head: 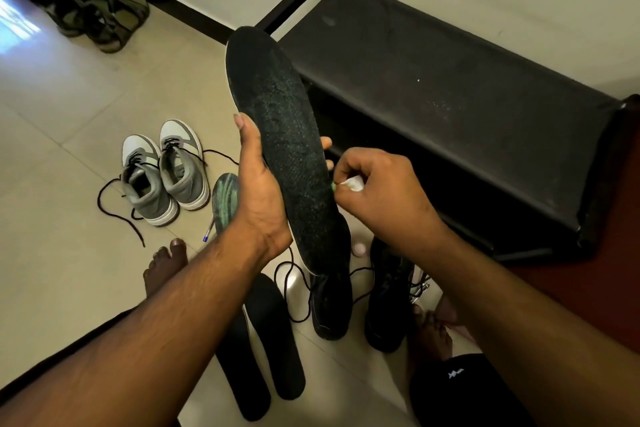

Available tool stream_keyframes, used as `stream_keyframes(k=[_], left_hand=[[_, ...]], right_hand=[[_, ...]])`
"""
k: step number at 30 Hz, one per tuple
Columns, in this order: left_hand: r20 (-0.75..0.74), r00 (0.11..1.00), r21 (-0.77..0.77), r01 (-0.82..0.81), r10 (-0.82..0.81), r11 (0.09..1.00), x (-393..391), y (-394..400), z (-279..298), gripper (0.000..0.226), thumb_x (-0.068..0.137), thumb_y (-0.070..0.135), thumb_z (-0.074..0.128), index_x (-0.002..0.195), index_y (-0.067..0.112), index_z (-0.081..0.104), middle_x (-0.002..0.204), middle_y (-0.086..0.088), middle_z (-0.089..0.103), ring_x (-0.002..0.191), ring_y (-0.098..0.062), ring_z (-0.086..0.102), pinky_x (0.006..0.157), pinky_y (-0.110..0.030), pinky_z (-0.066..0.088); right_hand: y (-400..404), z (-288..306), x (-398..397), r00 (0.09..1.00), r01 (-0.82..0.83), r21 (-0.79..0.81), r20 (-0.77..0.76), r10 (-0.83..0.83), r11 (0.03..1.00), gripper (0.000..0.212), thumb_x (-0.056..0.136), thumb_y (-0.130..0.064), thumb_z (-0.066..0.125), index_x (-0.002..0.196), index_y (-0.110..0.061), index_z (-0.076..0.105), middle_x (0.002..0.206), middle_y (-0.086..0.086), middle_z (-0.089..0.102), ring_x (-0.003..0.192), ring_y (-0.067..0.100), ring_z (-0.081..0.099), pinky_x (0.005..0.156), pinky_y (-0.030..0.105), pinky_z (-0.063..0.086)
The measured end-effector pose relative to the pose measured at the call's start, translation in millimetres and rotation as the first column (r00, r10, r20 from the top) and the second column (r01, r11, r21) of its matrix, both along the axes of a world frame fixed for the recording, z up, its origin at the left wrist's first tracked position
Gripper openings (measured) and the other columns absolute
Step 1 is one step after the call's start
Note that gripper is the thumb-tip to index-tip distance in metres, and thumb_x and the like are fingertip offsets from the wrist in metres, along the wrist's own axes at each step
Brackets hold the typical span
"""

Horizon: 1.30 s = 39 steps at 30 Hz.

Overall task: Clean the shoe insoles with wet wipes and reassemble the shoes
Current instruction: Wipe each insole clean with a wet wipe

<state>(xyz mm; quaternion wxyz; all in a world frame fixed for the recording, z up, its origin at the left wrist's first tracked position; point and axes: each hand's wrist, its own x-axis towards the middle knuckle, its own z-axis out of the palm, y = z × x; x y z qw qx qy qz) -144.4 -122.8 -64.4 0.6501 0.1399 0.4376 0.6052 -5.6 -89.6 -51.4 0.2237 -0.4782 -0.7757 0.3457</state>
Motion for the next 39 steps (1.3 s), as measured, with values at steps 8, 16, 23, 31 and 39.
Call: stream_keyframes(k=[8,16,23,31,39], left_hand=[[-0.064,0.998,-0.026,-0.019,0.018,0.999,3.5,-2.3,2.2,0.091,0.089,0.080,0.019,0.095,0.006,0.072,0.093,-0.013,0.070,0.088,-0.025,0.070,0.075,-0.035,0.057],[0.066,0.998,-0.010,0.014,-0.013,1.000,3.0,-1.5,0.8,0.096,0.085,0.085,0.017,0.089,0.007,0.072,0.090,-0.013,0.066,0.083,-0.025,0.066,0.079,-0.037,0.056],[-0.059,0.998,-0.028,-0.040,0.038,0.999,6.4,-2.8,2.9,0.090,0.090,0.079,0.017,0.094,0.009,0.073,0.095,-0.015,0.069,0.084,-0.025,0.069,0.074,-0.036,0.058],[-0.059,0.997,-0.015,-0.047,0.046,0.999,3.3,-0.3,0.8,0.090,0.090,0.079,0.016,0.092,0.009,0.073,0.091,-0.014,0.067,0.080,-0.024,0.067,0.075,-0.036,0.058],[-0.064,0.998,0.050,0.003,0.000,0.999,-4.3,2.3,-3.1,0.096,0.085,0.084,0.021,0.119,0.002,0.058,0.099,-0.014,0.062,0.092,-0.029,0.060,0.086,-0.043,0.051]], right_hand=[[-18.3,11.7,-13.3,0.966,-0.185,0.032,-0.178,0.188,0.982,0.012,0.073,0.000,0.071,0.075,-0.011,0.067,0.076,-0.008,0.064,0.074,0.004,0.059,0.067,0.011,0.044],[-5.7,-2.4,-5.8,0.991,-0.064,0.038,-0.112,0.068,0.997,0.009,0.074,-0.001,0.068,0.075,-0.010,0.066,0.077,-0.007,0.064,0.078,0.006,0.059,0.069,0.013,0.044],[-16.0,4.0,-11.6,0.975,-0.161,0.044,-0.149,0.166,0.986,0.011,0.072,0.001,0.069,0.073,-0.009,0.065,0.074,-0.005,0.065,0.074,0.006,0.060,0.067,0.011,0.043],[-15.3,1.0,-11.0,0.984,-0.115,-0.002,-0.139,0.114,0.993,0.011,0.073,0.000,0.070,0.074,-0.009,0.065,0.074,-0.007,0.064,0.074,0.005,0.058,0.067,0.012,0.043],[1.1,14.7,-2.4,0.829,-0.029,-0.457,-0.509,-0.234,0.889,0.020,0.076,0.010,0.072,0.085,-0.006,0.065,0.079,0.011,0.064,0.072,0.017,0.062,0.068,0.029,0.055]])
